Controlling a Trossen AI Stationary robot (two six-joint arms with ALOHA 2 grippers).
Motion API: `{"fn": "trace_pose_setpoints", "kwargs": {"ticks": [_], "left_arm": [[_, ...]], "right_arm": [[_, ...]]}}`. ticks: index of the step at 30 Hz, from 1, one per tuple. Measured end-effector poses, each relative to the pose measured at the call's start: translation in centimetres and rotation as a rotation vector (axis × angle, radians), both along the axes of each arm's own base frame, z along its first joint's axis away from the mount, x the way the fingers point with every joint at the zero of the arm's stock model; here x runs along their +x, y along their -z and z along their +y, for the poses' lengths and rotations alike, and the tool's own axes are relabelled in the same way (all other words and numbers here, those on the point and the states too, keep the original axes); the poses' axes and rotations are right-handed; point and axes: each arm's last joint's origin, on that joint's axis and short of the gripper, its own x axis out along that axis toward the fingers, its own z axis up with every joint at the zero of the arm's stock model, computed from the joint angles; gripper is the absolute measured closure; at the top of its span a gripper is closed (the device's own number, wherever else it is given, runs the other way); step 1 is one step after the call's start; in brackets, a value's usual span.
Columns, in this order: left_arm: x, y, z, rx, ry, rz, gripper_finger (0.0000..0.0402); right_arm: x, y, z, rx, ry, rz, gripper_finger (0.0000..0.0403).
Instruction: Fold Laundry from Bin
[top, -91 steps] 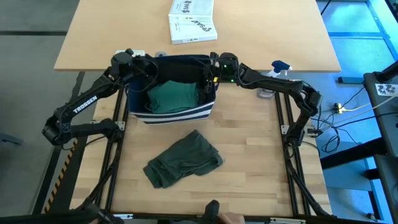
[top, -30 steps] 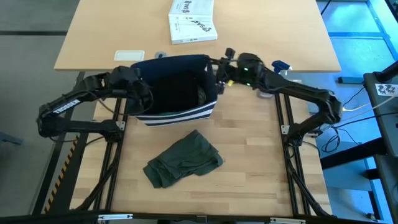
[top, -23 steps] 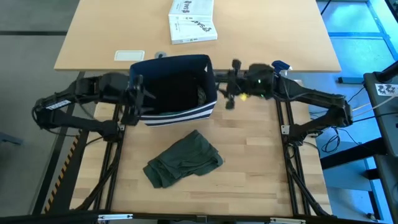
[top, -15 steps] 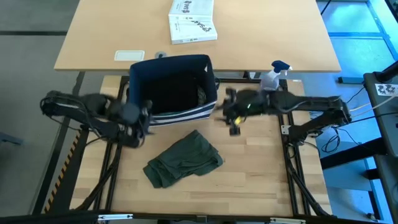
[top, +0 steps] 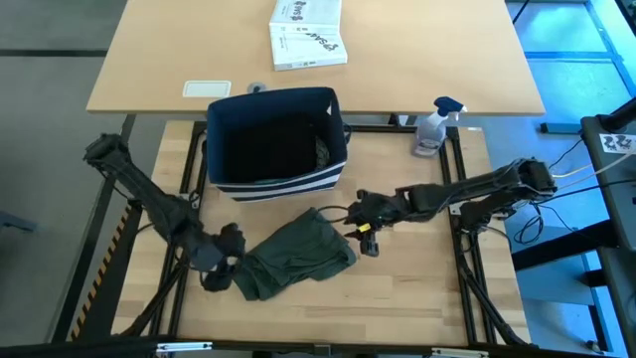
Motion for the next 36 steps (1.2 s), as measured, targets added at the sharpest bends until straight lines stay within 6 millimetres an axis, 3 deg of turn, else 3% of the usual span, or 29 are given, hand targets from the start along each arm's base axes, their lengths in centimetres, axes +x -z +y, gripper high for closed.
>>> {"fn": "trace_pose_setpoints", "kwargs": {"ticks": [6, 14, 22, 32, 36], "left_arm": [[-2.6, 4.1, -1.5, -0.213, -0.289, 0.009, 0.0208], [-6.0, 6.8, -2.7, -0.5, -0.602, 0.104, 0.0208], [-7.9, 8.4, -2.6, -0.609, -0.764, 0.121, 0.0208], [-7.9, 10.8, -1.2, -0.552, -0.806, 0.227, 0.0208], [-7.8, 11.6, -1.3, -0.639, -0.791, 0.206, 0.0208]], "right_arm": [[-0.9, 3.9, -1.0, 0.094, 0.094, 0.007, 0.0233], [-1.1, 4.5, -1.3, 0.081, 0.105, 0.009, 0.0233], [-1.0, 4.4, -1.3, 0.048, 0.063, -0.011, 0.0233], [-1.4, 5.8, -3.1, 0.102, 0.053, -0.01, 0.0233], [-1.8, 6.9, -4.0, 0.159, 0.035, -0.036, 0.0233]]}}
